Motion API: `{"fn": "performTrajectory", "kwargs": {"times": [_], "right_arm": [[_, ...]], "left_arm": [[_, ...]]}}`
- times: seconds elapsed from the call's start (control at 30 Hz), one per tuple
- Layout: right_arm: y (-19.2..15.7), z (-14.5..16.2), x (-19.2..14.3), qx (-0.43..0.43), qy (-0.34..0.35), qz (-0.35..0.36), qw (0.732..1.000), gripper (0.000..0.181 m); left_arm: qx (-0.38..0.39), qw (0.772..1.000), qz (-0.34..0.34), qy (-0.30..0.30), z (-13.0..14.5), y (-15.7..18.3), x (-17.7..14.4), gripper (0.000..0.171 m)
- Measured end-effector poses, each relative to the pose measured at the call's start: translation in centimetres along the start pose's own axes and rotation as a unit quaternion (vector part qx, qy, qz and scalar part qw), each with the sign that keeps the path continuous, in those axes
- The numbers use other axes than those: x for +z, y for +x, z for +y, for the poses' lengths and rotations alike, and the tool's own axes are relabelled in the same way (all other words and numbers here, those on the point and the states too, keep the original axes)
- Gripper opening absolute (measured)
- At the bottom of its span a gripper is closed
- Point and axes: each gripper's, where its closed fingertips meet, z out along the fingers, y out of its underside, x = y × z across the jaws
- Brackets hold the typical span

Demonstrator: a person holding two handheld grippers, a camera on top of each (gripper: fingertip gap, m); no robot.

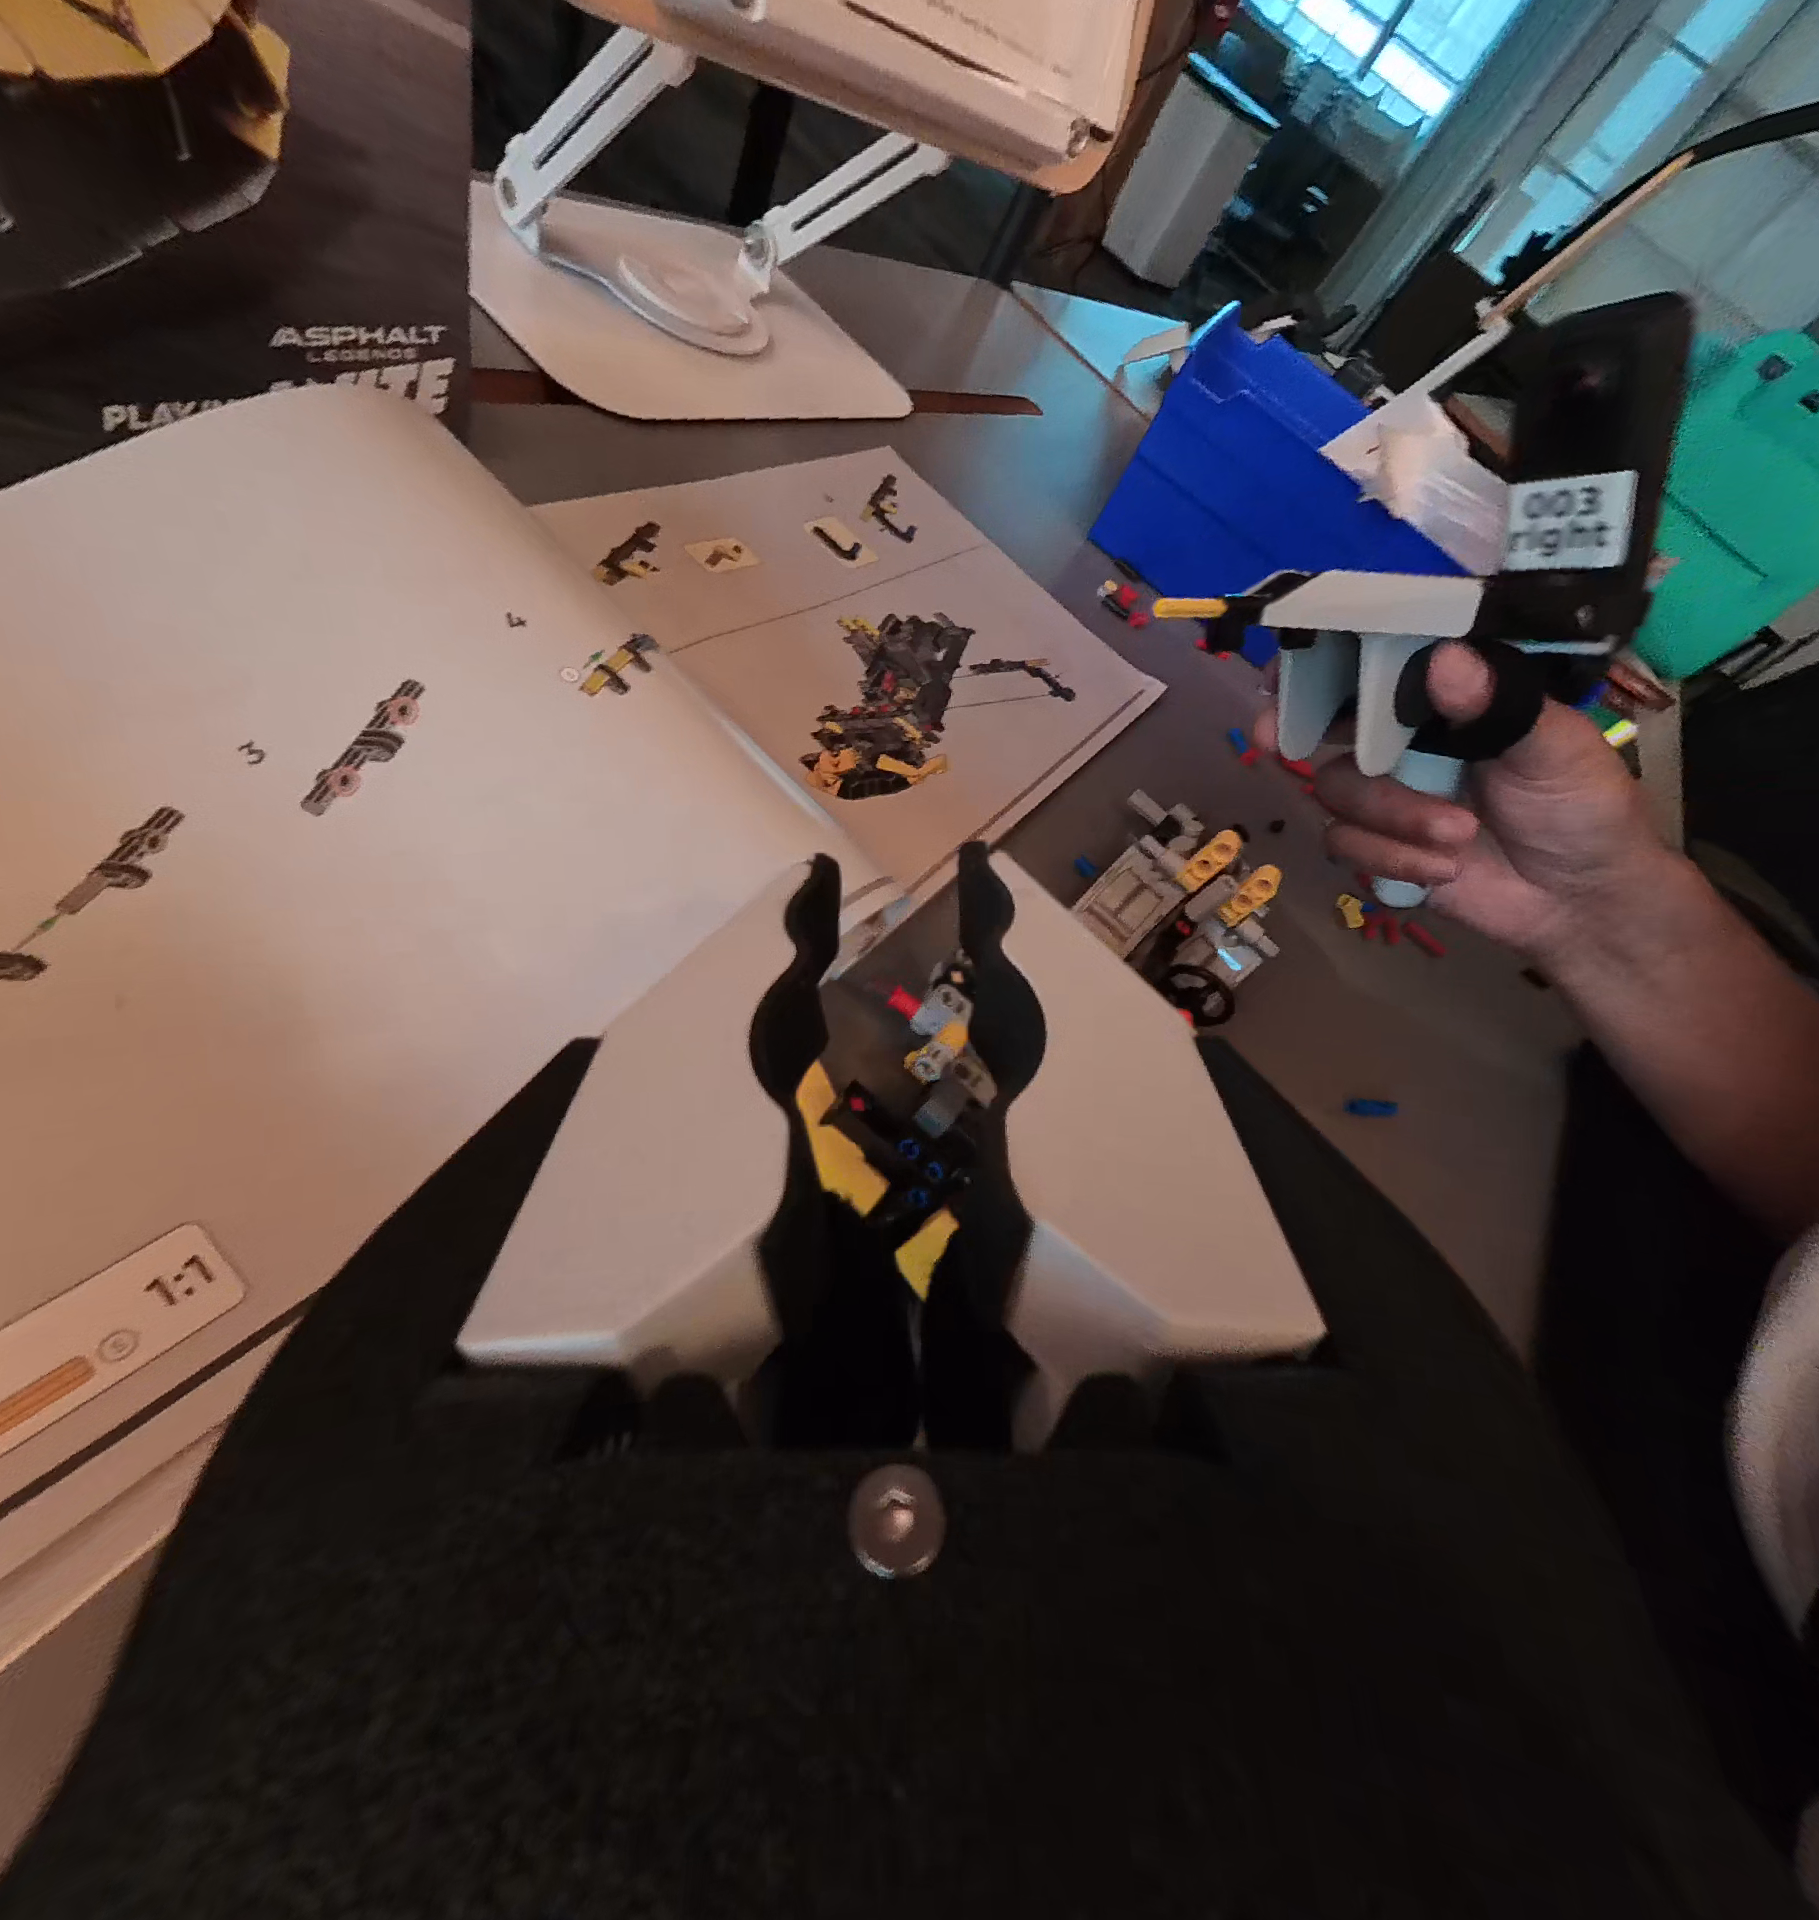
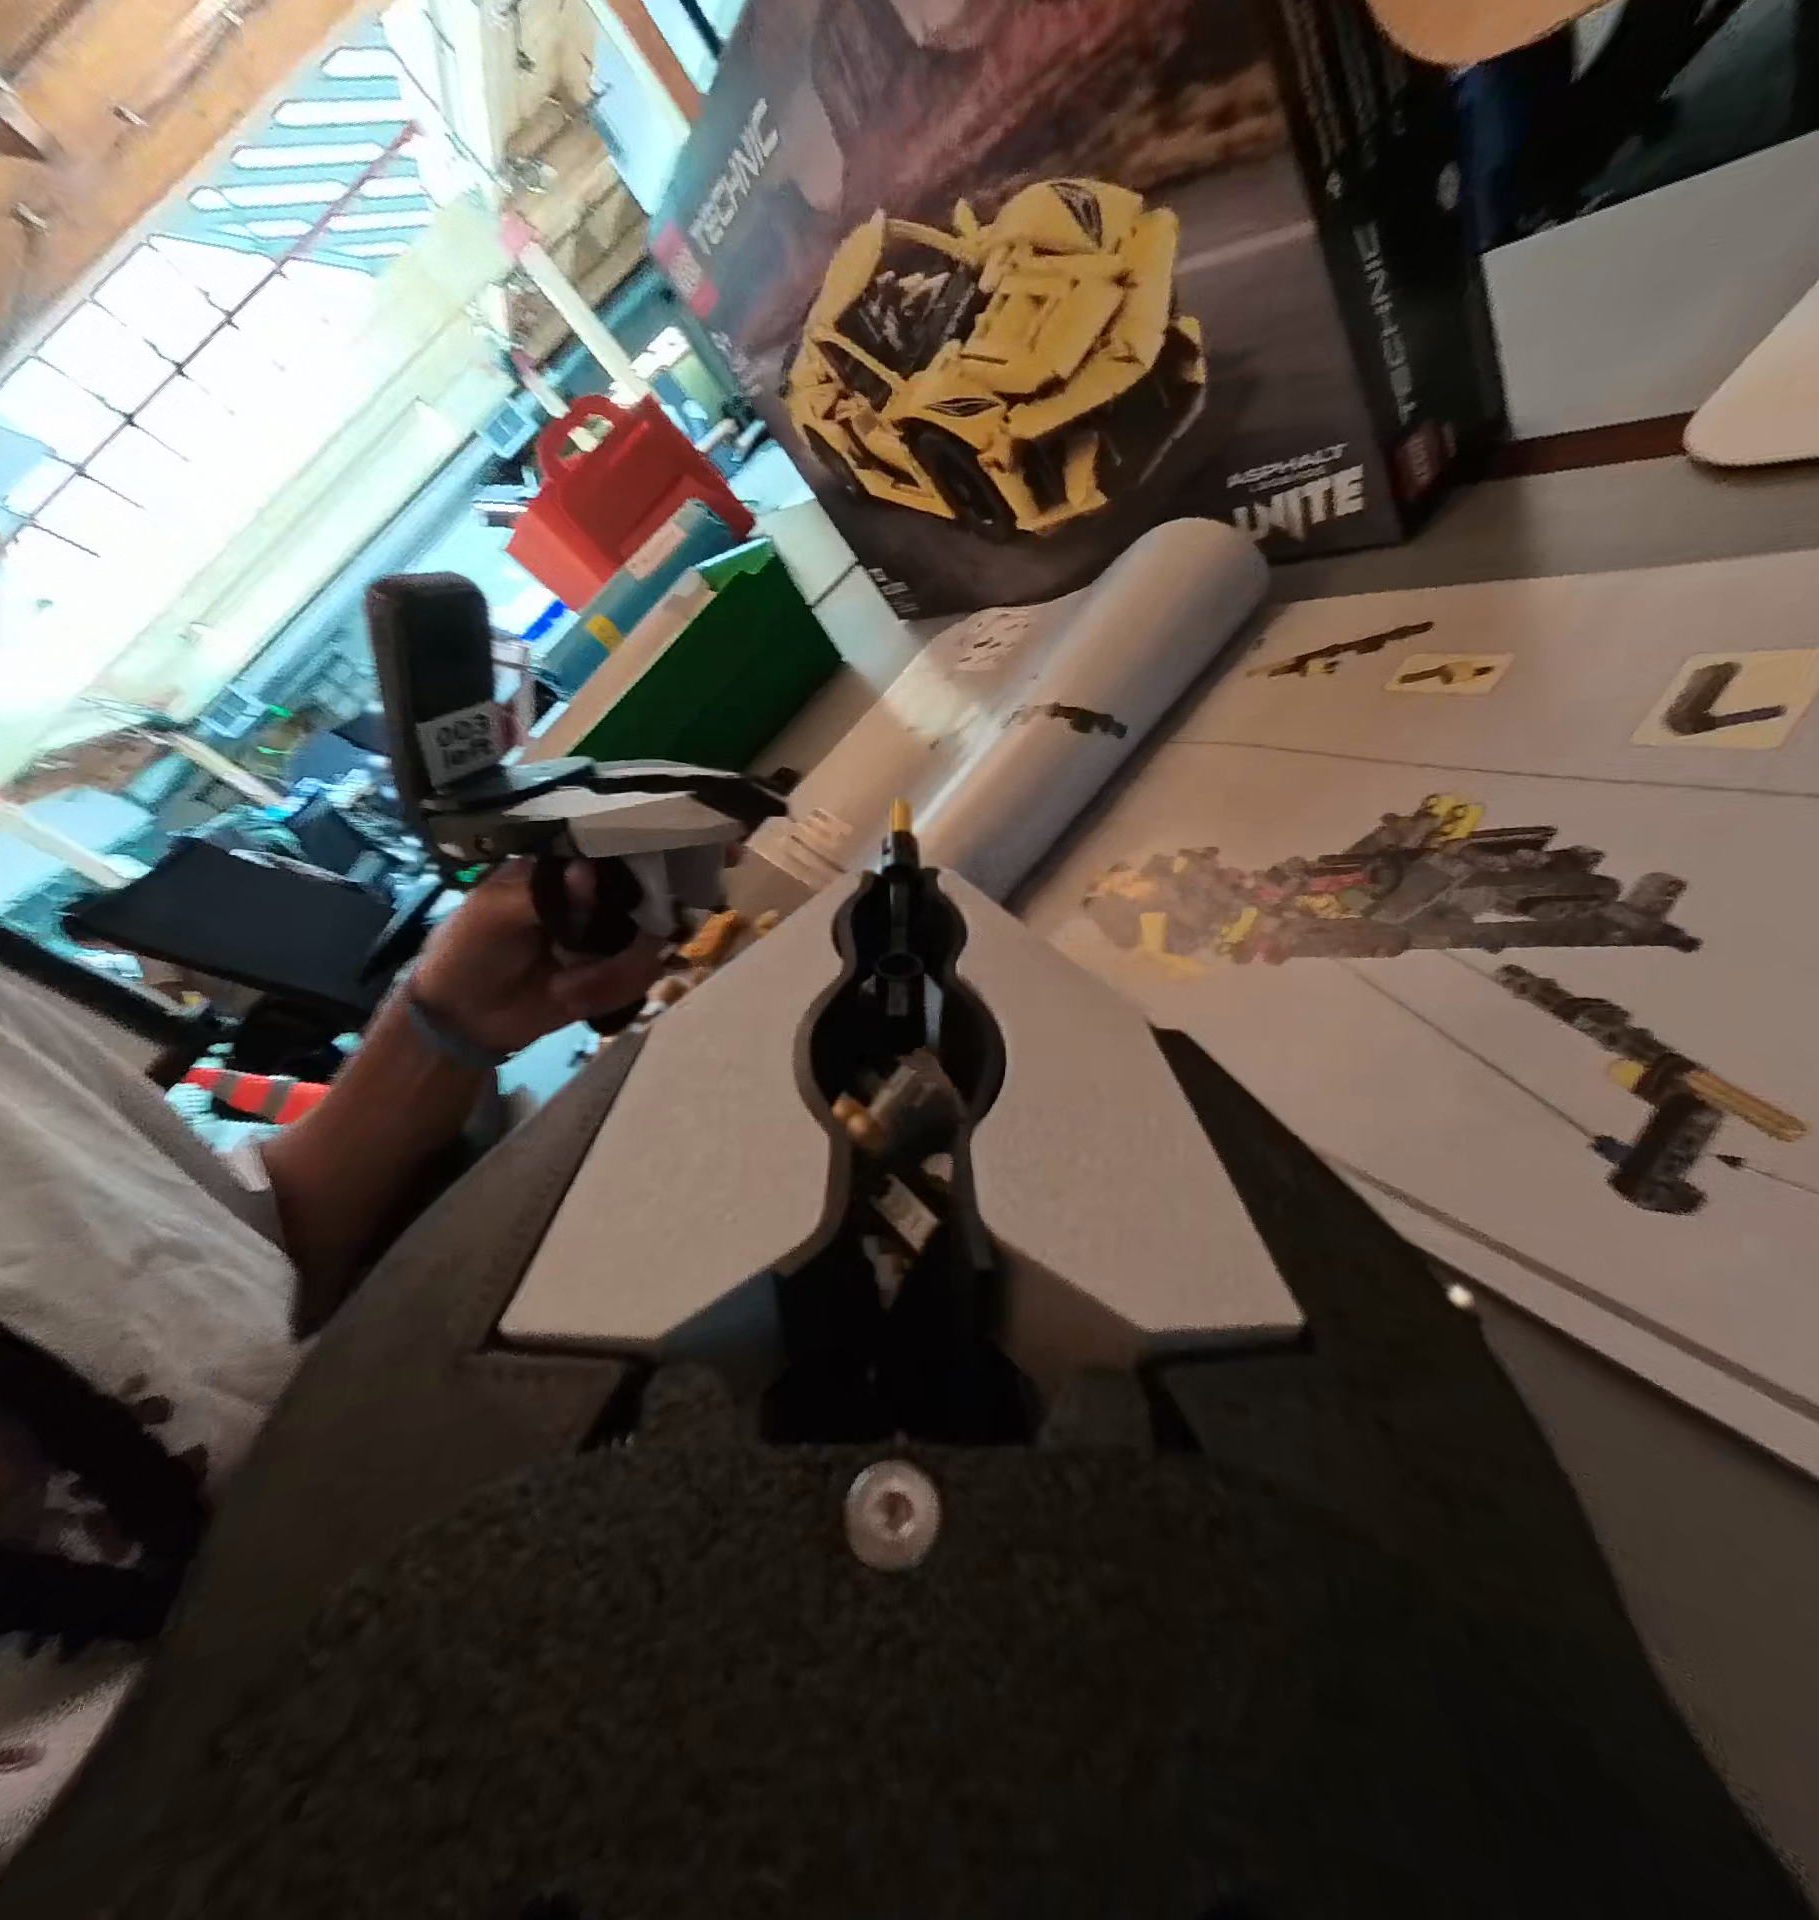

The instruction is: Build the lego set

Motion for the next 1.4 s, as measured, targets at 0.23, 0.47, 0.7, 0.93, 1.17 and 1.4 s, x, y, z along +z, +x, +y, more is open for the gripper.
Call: {"fn": "performTrajectory", "kwargs": {"times": [0.23, 0.47, 0.7, 0.93, 1.17, 1.4], "right_arm": [[-4.6, 0.9, 0.7, 0.063, -0.036, -0.143, 0.987, 0.005], [-6.4, 0.1, 0.6, 0.001, -0.015, -0.141, 0.990, 0.005], [-8.1, 1.0, -0.6, 0.163, -0.090, -0.257, 0.948, 0.006], [-10.5, 1.7, -0.6, 0.131, -0.106, -0.303, 0.938, 0.006], [-10.6, 2.1, -0.8, 0.150, -0.123, -0.315, 0.929, 0.005], [-11.6, 2.2, -0.8, 0.137, -0.123, -0.329, 0.926, 0.005]], "left_arm": [[0.197, 0.980, -0.018, 0.001, -0.4, 2.6, -0.1, 0.020], [0.356, 0.929, -0.095, 0.005, -0.1, 4.3, 0.3, 0.010], [0.364, 0.931, 0.022, 0.028, 0.8, 9.0, 0.3, 0.013], [0.327, 0.932, 0.147, 0.049, 1.3, 13.5, -0.9, 0.013], [0.330, 0.933, 0.123, 0.079, 0.1, 13.1, -1.2, 0.013], [0.327, 0.931, 0.125, 0.101, -0.7, 13.4, -1.8, 0.013]]}}
